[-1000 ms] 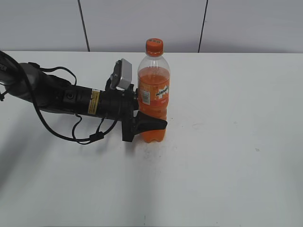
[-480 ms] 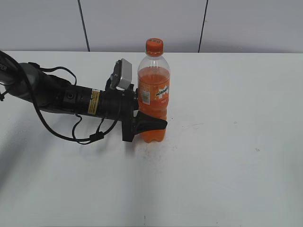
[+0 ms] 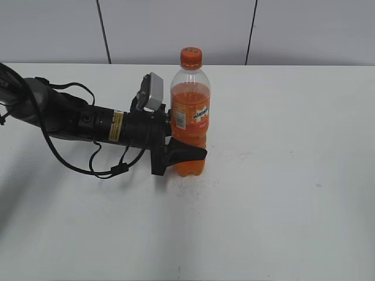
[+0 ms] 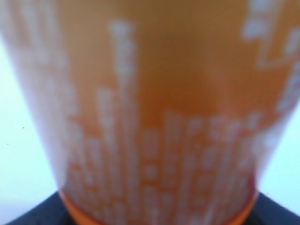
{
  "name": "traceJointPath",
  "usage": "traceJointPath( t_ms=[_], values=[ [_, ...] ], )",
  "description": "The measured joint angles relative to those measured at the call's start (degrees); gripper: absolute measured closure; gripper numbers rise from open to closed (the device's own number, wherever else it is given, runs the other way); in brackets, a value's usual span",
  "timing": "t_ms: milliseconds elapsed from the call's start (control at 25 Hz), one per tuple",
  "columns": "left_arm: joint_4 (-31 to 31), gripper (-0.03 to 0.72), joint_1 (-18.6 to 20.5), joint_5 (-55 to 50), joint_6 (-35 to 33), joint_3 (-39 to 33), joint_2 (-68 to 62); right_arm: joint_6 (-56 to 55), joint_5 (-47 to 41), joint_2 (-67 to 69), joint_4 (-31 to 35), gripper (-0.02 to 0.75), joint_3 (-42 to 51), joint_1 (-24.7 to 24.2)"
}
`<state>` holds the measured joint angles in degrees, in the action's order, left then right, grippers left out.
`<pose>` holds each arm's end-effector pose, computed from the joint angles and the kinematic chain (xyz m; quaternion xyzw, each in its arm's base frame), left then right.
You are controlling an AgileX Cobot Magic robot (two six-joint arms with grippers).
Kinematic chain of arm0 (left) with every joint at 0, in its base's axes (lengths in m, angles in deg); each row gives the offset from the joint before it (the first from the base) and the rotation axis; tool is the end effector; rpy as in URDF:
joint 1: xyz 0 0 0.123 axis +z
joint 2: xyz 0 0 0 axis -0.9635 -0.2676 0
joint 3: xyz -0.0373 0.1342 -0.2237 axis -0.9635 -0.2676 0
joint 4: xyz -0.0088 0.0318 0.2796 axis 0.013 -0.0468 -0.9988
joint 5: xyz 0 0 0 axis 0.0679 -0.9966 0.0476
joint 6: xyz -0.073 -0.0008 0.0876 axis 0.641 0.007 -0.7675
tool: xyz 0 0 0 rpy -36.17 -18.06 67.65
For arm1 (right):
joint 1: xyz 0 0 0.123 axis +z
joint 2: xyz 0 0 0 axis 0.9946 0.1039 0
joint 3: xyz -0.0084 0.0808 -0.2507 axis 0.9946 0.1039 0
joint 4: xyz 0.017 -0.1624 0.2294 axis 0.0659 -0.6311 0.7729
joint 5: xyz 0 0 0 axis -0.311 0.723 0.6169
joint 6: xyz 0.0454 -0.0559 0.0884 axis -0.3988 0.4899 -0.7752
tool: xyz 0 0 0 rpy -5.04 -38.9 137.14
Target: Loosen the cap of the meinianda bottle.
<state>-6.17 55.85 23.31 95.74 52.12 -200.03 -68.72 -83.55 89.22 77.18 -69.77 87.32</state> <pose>0.3677 -0.2302 0.0284 0.5570 0.5957 -0.4086 0.4099 0.0755 0.0057 0.3030 -0.0453 0.8715 0.0091 0.4882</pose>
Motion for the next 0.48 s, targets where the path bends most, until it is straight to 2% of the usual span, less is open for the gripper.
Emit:
traceJointPath(
  t_ms=[200, 480],
  values=[
    [0.0, 0.284, 0.0, 0.0, 0.0, 0.0, 0.0, -0.1, -1.1, 16.1, 2.6, 0.224, -7.1, 0.0],
    [0.0, 0.285, 0.0, 0.0, 0.0, 0.0, 0.0, -0.5, -6.3, 42.7, 9.8, 0.224, -23.4, 0.0]
  ],
)
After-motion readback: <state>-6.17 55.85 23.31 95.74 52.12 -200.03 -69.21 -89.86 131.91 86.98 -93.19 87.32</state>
